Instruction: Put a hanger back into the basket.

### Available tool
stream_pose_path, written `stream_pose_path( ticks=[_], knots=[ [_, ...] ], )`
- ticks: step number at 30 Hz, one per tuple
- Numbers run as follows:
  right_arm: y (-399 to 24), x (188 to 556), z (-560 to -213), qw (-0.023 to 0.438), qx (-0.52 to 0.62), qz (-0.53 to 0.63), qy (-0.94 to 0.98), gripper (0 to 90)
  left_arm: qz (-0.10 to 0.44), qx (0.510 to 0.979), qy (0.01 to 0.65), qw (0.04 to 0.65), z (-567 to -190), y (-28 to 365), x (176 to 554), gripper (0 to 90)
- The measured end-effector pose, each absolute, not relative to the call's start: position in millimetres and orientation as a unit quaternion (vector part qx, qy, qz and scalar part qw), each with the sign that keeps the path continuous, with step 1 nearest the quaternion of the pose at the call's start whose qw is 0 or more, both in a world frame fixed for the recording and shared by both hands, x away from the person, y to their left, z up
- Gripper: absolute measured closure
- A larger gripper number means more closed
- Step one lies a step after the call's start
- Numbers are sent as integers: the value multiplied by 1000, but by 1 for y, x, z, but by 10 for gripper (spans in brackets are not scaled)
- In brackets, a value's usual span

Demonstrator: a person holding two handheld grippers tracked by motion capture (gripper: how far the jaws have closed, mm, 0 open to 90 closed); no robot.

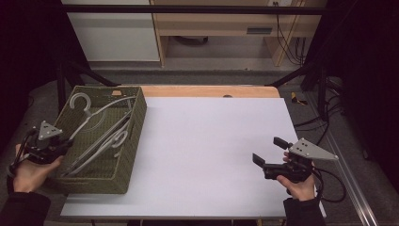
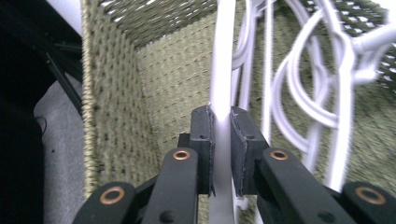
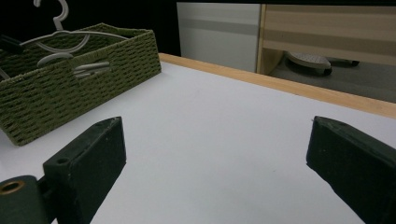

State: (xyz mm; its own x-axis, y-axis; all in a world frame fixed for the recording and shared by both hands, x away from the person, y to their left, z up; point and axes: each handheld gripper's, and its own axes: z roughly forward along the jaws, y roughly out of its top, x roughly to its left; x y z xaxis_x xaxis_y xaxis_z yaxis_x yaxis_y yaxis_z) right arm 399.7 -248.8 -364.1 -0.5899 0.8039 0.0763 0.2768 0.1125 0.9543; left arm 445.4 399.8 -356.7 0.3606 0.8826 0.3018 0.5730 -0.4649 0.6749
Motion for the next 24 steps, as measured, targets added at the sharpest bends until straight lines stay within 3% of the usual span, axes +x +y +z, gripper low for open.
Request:
stream_pose_path(
  ticks=[8,15,24],
  knots=[
    [-249,399,-364,241,383,544,707,50,316,814,428,231,-358,381,435,782],
    [-249,399,-363,241,383,545,706,51,270,841,424,201,-366,372,435,754],
    [-249,399,-363,242,382,545,706,51,258,834,442,206,-364,380,433,744]
  ],
)
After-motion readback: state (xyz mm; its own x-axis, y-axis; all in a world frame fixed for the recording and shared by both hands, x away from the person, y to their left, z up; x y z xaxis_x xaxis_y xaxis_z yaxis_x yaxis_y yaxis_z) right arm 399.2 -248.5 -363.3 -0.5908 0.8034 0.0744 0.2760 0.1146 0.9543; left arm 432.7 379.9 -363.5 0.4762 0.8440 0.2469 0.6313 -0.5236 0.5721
